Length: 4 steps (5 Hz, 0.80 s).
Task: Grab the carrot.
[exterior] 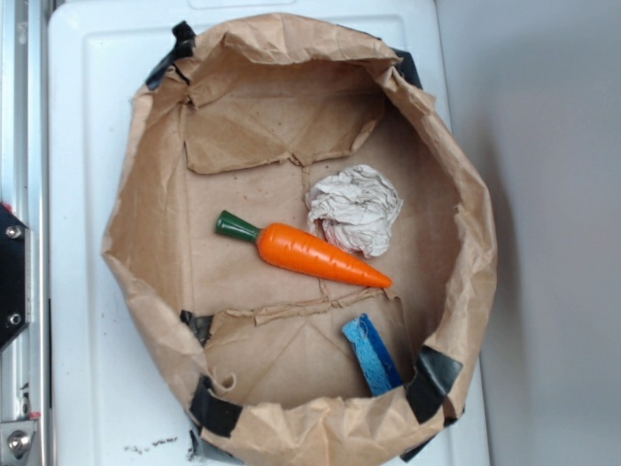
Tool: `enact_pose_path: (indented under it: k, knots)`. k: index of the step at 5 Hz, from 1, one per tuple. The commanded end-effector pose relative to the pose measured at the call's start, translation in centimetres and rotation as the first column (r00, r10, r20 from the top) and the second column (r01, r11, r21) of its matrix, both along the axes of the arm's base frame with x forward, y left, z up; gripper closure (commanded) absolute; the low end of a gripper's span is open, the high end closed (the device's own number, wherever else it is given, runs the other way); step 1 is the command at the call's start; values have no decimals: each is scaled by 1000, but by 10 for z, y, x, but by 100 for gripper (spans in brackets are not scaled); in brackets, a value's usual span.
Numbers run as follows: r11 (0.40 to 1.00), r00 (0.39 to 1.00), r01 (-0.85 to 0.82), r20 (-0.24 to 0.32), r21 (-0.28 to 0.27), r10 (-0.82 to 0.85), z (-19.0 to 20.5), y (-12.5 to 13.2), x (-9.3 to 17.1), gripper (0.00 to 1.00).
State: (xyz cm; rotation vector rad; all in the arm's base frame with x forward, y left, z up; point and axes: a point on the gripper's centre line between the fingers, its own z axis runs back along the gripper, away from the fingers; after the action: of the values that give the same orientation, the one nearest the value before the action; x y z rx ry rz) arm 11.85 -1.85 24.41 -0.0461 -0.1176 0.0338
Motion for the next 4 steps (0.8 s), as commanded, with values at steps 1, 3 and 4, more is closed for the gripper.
enact_pose_path:
  k: [1, 3, 4]
  knots:
    - [1000, 1000, 0, 0, 0, 0, 0, 0, 0, 0]
    - [998, 999, 32, 11, 48, -32, -7, -16, 47, 0]
    - [994, 996, 84, 18, 63, -86, -16, -18, 69, 0]
